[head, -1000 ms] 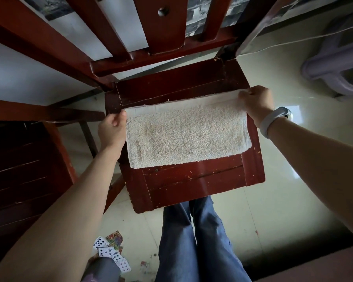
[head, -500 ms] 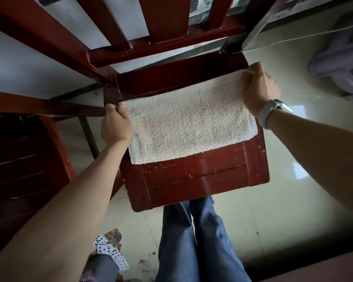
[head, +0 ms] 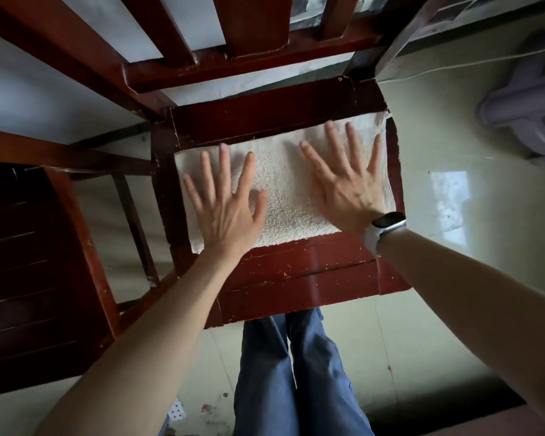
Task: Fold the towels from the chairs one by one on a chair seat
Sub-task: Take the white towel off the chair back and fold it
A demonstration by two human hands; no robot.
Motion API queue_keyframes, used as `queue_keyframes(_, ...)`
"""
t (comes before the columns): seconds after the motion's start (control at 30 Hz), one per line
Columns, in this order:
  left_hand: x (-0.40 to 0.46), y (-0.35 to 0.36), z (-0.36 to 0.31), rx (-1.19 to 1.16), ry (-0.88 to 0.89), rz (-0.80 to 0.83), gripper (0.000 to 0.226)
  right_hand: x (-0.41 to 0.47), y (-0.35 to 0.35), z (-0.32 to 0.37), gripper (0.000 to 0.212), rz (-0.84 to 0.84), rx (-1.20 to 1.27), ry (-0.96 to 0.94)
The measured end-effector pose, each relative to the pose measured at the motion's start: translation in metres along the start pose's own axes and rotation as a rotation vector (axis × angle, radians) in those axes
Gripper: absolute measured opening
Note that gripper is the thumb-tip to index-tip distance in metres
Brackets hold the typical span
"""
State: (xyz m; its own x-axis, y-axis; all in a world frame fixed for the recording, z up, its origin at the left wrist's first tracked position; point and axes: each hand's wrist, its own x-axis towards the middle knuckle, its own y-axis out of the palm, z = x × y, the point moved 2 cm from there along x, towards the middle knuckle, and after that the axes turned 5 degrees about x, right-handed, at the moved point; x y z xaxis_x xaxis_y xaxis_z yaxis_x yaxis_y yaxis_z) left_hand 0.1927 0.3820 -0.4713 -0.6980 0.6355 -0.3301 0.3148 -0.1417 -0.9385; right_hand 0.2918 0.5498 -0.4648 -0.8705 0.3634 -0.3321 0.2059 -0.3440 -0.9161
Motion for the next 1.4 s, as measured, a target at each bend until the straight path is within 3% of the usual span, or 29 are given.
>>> queue_keyframes(0.1,-0.001,0.017,0.012,0.017,-0.092,0.013,0.065,0.001,0.011,-0.021,0.053,-0.036,-0.011,0.106)
queue_keyframes(0.3,-0.001,0.027,0.015,0.026,-0.113,-0.029,0.065,-0.003,0.022,-0.033,0.053,-0.052,0.024,0.085)
queue_keyframes(0.43,-0.003,0.020,0.017,-0.018,-0.093,-0.007,0.067,-0.009,0.009,-0.037,0.051,-0.156,0.258,0.081)
queue_keyframes(0.57,-0.019,0.013,0.014,-0.038,-0.086,-0.056,0.064,-0.029,-0.003,-0.050,0.037,-0.376,0.479,0.442)
queue_keyframes(0.67,-0.034,0.015,0.010,-0.035,-0.088,-0.042,0.061,-0.035,0.000,-0.052,0.025,-0.260,0.573,0.699)
queue_keyframes(0.97,-0.039,0.020,0.016,-0.052,-0.136,0.128,0.061,-0.020,-0.007,-0.041,0.027,-0.040,0.490,0.899)
queue_keyframes(1.13,-0.037,0.005,0.019,-0.136,-0.091,0.105,0.057,-0.026,-0.020,-0.035,0.012,-0.142,0.774,0.872)
queue_keyframes(1.2,-0.037,-0.005,0.021,-0.217,-0.102,0.051,0.048,-0.027,-0.035,-0.028,0.004,-0.195,0.827,0.780)
queue_keyframes(1.33,-0.053,-0.028,0.025,-0.528,-0.239,-0.183,0.028,-0.022,-0.068,0.020,0.012,-0.165,0.829,0.521)
queue_keyframes(1.4,-0.065,-0.034,0.031,-0.799,-0.446,-0.242,0.022,-0.017,-0.075,0.055,0.026,-0.114,0.883,0.417)
